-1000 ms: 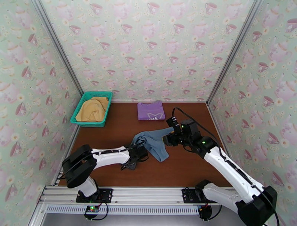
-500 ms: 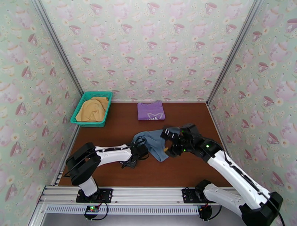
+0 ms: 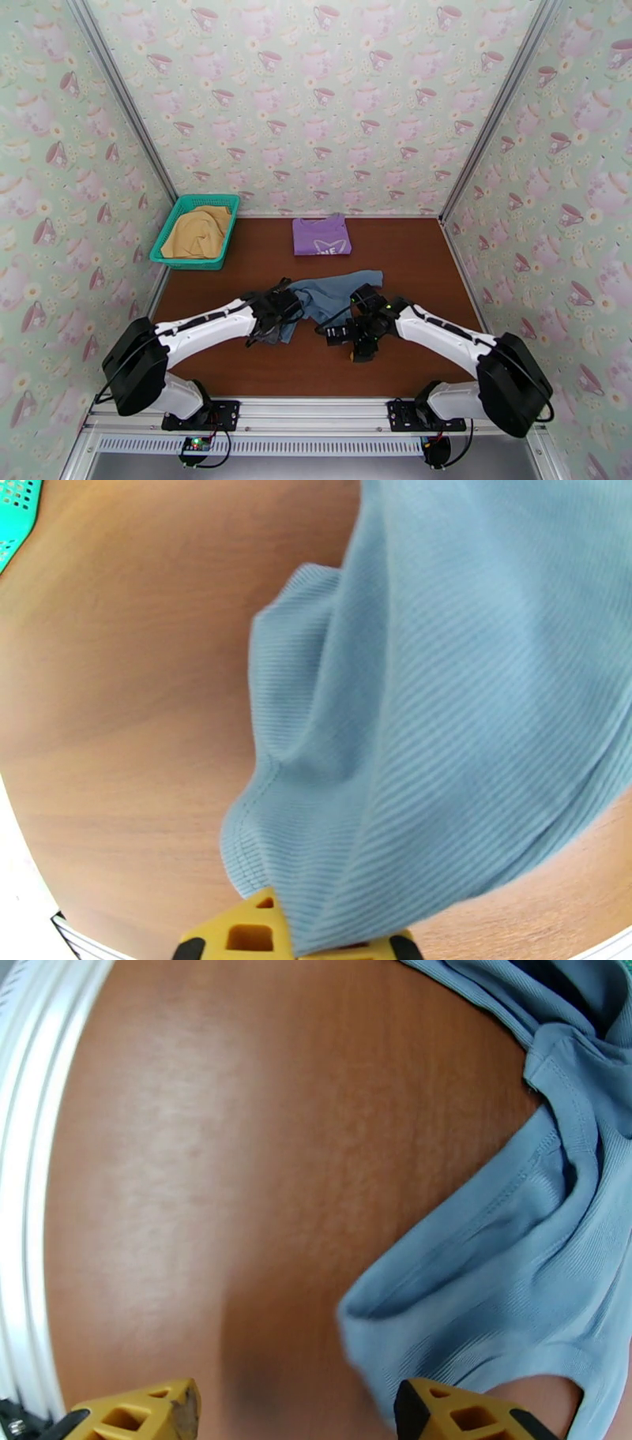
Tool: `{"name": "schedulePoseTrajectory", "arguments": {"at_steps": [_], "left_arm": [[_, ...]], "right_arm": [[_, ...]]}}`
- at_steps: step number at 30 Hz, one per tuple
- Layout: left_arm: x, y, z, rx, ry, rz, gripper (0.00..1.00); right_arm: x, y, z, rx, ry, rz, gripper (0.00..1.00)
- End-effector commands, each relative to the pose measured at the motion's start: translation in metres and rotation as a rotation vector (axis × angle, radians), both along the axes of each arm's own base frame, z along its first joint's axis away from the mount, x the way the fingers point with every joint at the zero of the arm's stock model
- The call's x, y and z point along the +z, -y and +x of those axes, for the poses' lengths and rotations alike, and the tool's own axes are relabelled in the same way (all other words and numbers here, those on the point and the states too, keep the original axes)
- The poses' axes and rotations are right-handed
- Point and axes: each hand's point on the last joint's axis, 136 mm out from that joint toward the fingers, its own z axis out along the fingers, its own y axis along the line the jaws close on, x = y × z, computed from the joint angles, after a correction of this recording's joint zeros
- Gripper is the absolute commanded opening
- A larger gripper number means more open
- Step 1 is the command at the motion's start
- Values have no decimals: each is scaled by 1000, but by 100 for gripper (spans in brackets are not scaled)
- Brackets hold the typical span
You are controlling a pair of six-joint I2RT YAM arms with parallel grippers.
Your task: Fold and stack the mixed laundry pile
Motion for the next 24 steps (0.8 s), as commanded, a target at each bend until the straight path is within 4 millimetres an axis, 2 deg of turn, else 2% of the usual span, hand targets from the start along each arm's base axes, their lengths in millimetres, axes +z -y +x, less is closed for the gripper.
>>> {"name": "schedulePoseTrajectory", "arguments": {"at_steps": [1,6,9,10,14,15,16,17,19,20,21,24], "left_arm": [[9,2,6,-24,15,-34,0],[11,-3,8,-11,19,-58,0],[13,-6,8,-5,24,-58,0],[14,-7,9,-3,30,-59,0],[25,-11,12,9,64,-64,0],[30,-12,14,14,79,-64,0],[36,-16,15,21,97,-56,0],[51,-16,23,29,136,-66,0],[75,-26,34,45,191,-58,0],[89,-33,40,54,218,-51,0],[104,-38,47,65,248,-51,0],[155,-52,67,81,346,-69,0]], "right_arm": [[-6,-9,19,-9,48,0,69],[-24,-11,31,-52,46,-35,68],[-36,-10,36,-76,35,-67,62],[-40,-9,38,-84,32,-80,56],[-42,-9,54,-149,51,-112,0],[-35,-9,58,-163,56,-109,0],[-25,-8,63,-184,69,-92,0],[-9,-7,71,-217,95,-57,0],[39,-2,90,-299,172,54,0],[70,3,99,-346,225,128,0],[109,9,108,-388,301,217,0],[204,32,113,-452,512,374,0]]}}
